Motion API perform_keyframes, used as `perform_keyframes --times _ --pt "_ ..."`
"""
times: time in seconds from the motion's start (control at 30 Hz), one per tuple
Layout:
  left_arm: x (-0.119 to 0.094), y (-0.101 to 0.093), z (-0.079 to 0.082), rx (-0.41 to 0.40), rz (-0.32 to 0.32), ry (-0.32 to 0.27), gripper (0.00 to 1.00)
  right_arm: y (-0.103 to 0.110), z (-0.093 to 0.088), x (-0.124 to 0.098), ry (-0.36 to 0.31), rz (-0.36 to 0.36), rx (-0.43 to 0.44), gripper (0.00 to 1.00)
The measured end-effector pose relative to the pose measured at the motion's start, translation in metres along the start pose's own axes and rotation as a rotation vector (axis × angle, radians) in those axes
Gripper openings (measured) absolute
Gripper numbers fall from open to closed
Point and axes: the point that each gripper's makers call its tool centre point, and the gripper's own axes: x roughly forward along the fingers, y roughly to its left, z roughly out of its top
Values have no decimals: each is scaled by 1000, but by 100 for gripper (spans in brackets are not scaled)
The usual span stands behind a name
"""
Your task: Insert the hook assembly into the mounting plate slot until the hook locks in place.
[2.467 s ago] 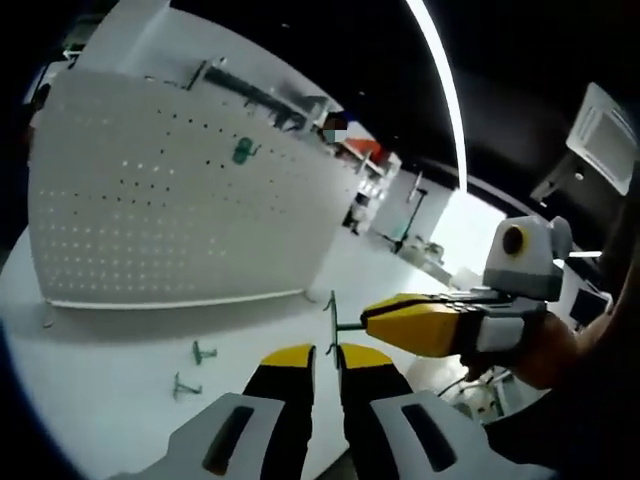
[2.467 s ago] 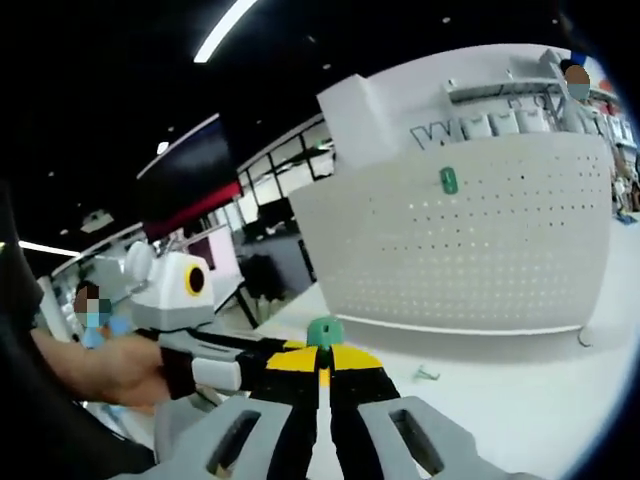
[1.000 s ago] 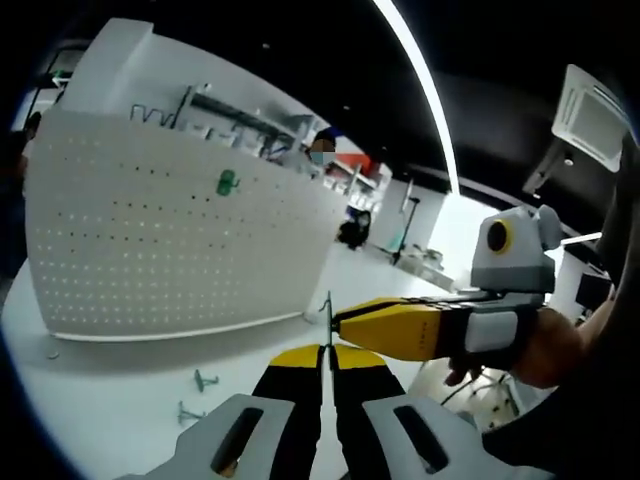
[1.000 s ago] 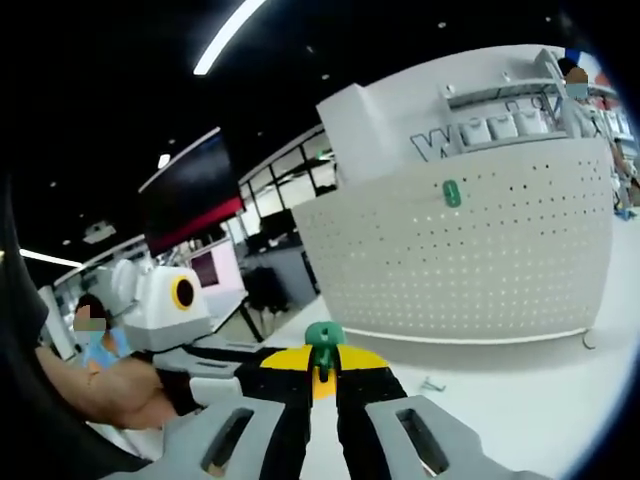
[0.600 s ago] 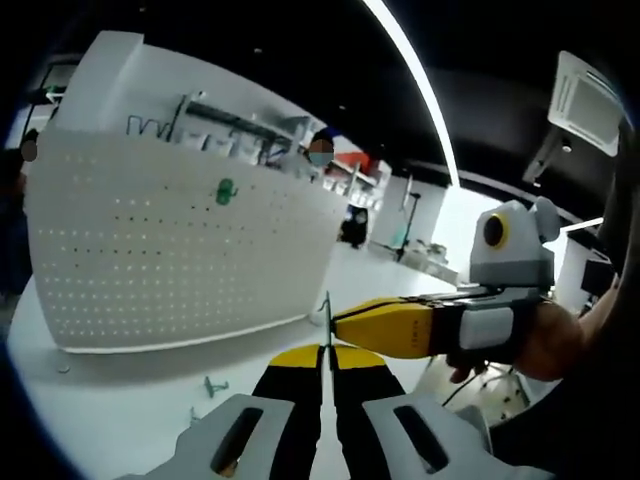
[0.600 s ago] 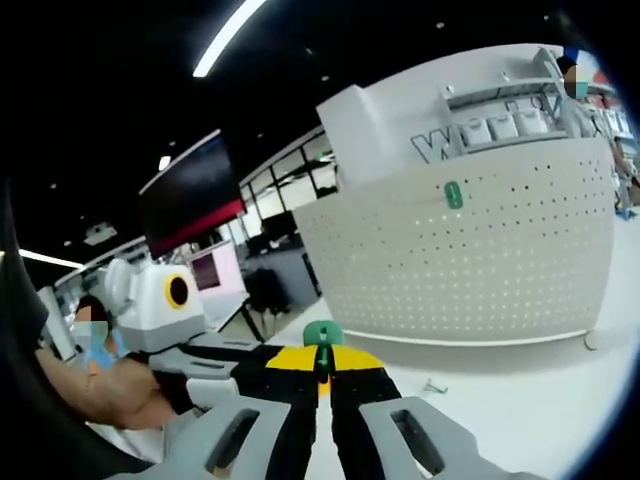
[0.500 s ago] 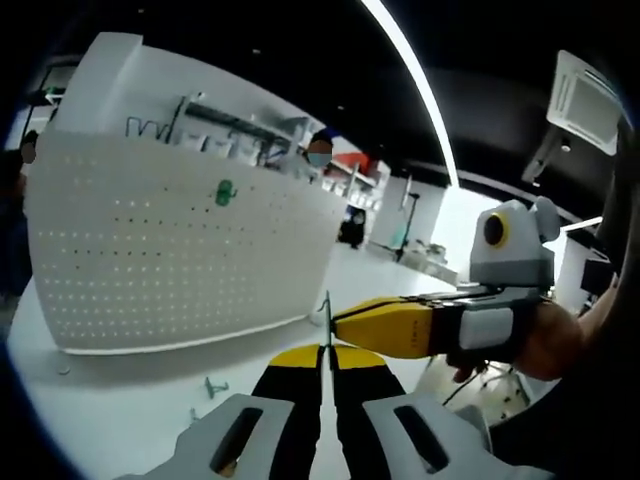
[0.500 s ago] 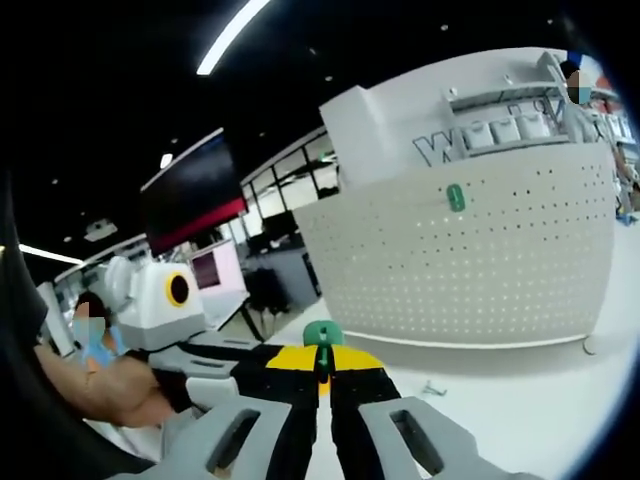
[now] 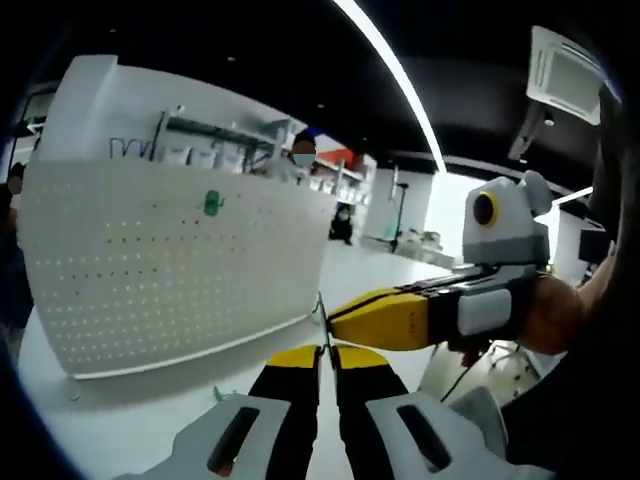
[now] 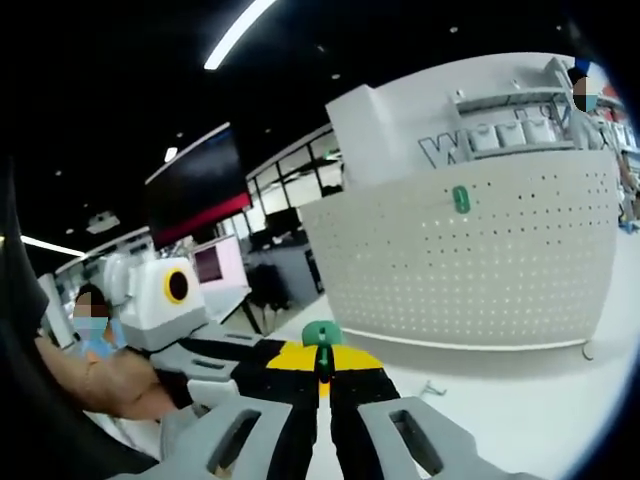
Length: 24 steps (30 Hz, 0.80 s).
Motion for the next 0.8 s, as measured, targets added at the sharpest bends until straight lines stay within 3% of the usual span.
perform_keyframes --times 0.2,0.57,0.7,0.8 --pt "0 -5 -2 -17 -35 14 15 0 0 -1 -1 -1 -2 0" --pt "-12 -6 -1 -13 -9 20 59 1 2 -1 1 10 -15 0" --pt "-15 -5 -3 3 -3 45 63 0 2 1 7 15 -23 0" --pt "-17 -6 -2 -38 -5 48 74 -1 1 2 12 15 -33 0"
